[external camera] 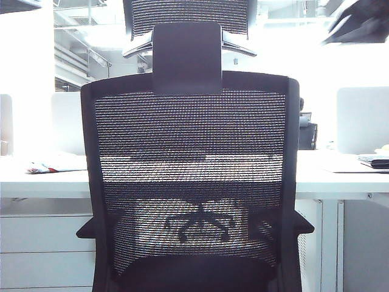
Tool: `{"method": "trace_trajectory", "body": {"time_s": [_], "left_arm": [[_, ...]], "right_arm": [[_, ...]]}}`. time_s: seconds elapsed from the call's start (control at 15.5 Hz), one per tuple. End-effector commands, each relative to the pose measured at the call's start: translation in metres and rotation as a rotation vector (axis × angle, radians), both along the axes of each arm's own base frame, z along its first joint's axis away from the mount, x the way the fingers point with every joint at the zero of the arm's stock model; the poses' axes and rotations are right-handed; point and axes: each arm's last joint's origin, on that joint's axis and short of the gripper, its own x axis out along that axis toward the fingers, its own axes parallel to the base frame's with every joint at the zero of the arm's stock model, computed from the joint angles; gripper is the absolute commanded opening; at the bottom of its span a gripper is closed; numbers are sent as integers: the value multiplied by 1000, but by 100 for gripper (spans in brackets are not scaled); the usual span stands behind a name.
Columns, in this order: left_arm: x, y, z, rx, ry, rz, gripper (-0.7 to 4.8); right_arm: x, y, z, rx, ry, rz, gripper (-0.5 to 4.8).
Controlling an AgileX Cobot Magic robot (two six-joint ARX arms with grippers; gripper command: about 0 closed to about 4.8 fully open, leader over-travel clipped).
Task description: Push the black chair under the table.
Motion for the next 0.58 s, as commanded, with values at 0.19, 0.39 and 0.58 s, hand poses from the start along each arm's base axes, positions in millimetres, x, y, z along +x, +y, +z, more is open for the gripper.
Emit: {"method": "trace_trajectory", "body": {"time_s": [0.19, 0.39, 0.58], "left_arm": [[-53, 8, 8, 26, -21, 162, -6], [-84, 15, 12, -6, -68, 322, -5], [-102, 16, 12, -10, -92, 316, -5]], "right_arm": [[-34, -15, 2, 6, -103, -224, -3], [-40, -17, 1, -1, -86, -249, -1], [-40, -17, -1, -10, -68, -253, -1]]}}
